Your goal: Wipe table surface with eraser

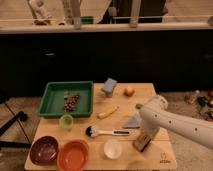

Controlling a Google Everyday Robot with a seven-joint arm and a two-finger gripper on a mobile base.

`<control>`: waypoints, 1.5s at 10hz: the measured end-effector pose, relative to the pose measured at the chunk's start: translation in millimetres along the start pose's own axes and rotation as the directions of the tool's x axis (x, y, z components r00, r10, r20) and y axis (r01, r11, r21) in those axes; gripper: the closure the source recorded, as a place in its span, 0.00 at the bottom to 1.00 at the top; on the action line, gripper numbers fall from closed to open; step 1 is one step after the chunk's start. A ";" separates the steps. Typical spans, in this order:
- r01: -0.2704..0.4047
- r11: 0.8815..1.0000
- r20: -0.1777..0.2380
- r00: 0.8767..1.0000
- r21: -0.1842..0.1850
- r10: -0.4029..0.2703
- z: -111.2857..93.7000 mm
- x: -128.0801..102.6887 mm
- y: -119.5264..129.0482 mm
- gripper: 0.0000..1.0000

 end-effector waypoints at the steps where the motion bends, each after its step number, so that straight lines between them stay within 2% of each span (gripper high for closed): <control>1: 0.013 1.000 0.008 1.000 -0.003 -0.013 1.0 -5.3 3.0 0.98; 4: 0.000 0.999 0.021 1.000 -0.037 0.000 10.9 -1.6 25.5 0.98; 6: -0.050 0.997 0.012 0.999 -0.051 0.051 14.5 19.7 39.4 0.98; 8: -0.091 0.995 -0.004 0.996 -0.047 0.091 12.2 33.0 43.3 0.98; 10: -0.131 0.991 -0.020 0.991 -0.022 0.130 4.7 44.1 33.0 0.98; 12: -0.133 0.991 -0.029 0.991 -0.002 0.133 -0.7 43.9 20.7 0.98; 14: -0.093 0.996 -0.027 0.995 0.011 0.093 -3.8 28.9 0.8 0.98; 15: -0.046 0.999 -0.022 0.999 0.016 0.047 -5.0 13.3 -11.7 0.98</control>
